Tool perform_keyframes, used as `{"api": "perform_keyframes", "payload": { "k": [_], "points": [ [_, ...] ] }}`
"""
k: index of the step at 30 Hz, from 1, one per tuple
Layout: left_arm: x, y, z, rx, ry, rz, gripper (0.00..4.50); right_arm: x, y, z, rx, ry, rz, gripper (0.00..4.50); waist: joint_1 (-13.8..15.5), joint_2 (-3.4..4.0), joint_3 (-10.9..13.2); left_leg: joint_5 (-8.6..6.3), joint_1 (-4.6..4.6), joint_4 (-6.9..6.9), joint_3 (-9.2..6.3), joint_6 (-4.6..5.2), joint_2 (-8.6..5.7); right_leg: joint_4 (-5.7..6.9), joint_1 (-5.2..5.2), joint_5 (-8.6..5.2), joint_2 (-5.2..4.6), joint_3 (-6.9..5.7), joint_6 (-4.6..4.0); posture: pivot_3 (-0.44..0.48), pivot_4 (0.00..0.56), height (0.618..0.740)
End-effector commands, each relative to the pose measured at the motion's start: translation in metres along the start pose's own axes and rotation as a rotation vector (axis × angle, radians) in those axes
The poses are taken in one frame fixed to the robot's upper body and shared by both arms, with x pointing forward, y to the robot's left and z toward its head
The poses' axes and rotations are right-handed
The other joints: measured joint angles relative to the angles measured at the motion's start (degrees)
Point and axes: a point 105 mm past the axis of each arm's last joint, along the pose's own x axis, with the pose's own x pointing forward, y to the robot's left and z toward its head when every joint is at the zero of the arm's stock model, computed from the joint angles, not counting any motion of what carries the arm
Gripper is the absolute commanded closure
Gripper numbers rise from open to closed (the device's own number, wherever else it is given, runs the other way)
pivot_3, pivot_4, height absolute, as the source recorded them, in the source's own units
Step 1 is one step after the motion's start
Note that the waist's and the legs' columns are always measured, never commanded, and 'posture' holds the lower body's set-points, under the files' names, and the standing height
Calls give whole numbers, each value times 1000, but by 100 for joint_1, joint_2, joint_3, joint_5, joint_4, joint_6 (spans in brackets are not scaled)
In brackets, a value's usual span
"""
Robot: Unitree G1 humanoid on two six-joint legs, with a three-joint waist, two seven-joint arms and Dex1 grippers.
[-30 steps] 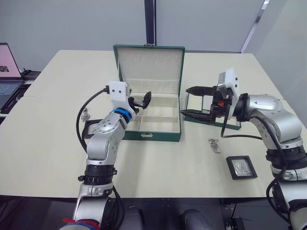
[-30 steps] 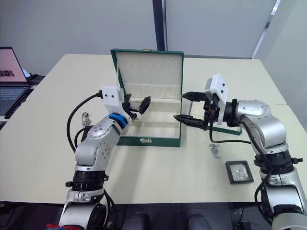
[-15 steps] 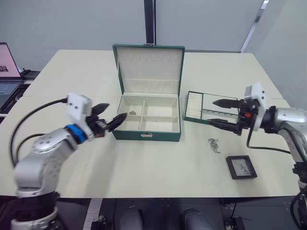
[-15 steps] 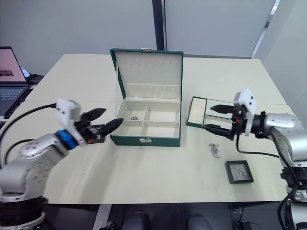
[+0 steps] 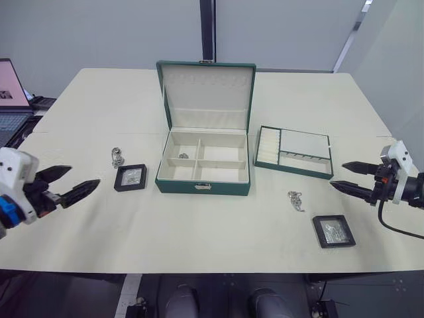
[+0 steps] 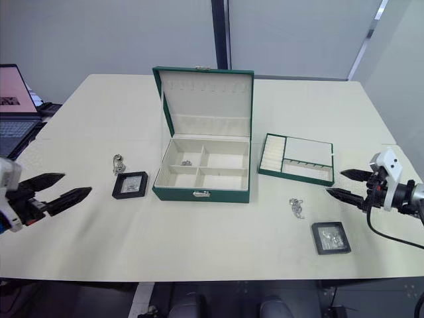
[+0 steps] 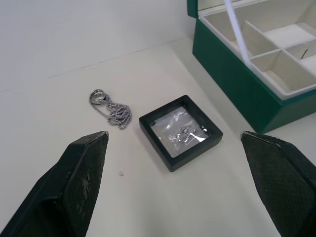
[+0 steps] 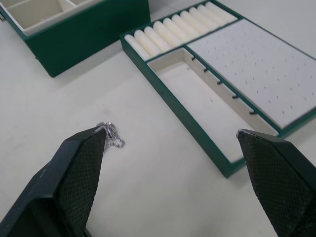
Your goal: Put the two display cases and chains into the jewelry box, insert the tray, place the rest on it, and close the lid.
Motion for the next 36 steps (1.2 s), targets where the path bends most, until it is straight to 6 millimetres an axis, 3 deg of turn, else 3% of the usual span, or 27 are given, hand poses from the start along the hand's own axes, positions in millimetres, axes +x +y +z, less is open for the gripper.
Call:
{"api": "perform_keyframes", "payload": {
  "k": [1,10,21,24,27,31,36],
  "points": [
    [-14,22,10,49,-23,66,52,-14,-8,6,-42,-21,-51,0,1,0,0,0,0,0,0,0,0,0,0,0,0,-1,0,0,150,740],
    [-7,27,10,55,-19,38,52,-20,-9,-12,-60,37,-67,0,4,-1,1,0,0,0,1,-2,0,2,0,0,0,-2,0,0,150,740],
    [0,21,5,60,7,5,52,-18,-6,-2,-53,-7,-57,0,0,-1,1,2,0,2,2,-4,1,6,2,0,1,-1,0,0,150,740],
    [0,14,4,76,17,-50,52,-13,3,14,-61,-47,1,0,-5,0,2,2,0,2,2,-4,2,7,2,0,1,-1,0,0,150,740],
    [1,4,4,125,41,-125,52,0,22,41,-83,-111,105,0,-18,4,4,3,0,2,4,-5,2,11,1,0,1,1,0,0,150,740],
    [14,-11,2,230,84,-257,52,29,69,87,-187,-200,335,0,-11,4,4,3,1,1,0,-5,4,13,1,0,4,-1,0,0,150,740],
    [32,-20,-3,352,160,-382,52,54,112,116,-312,-249,529,0,25,3,5,-4,-5,3,-1,5,3,9,-8,0,4,-6,0,0,150,740]
  ]
}}
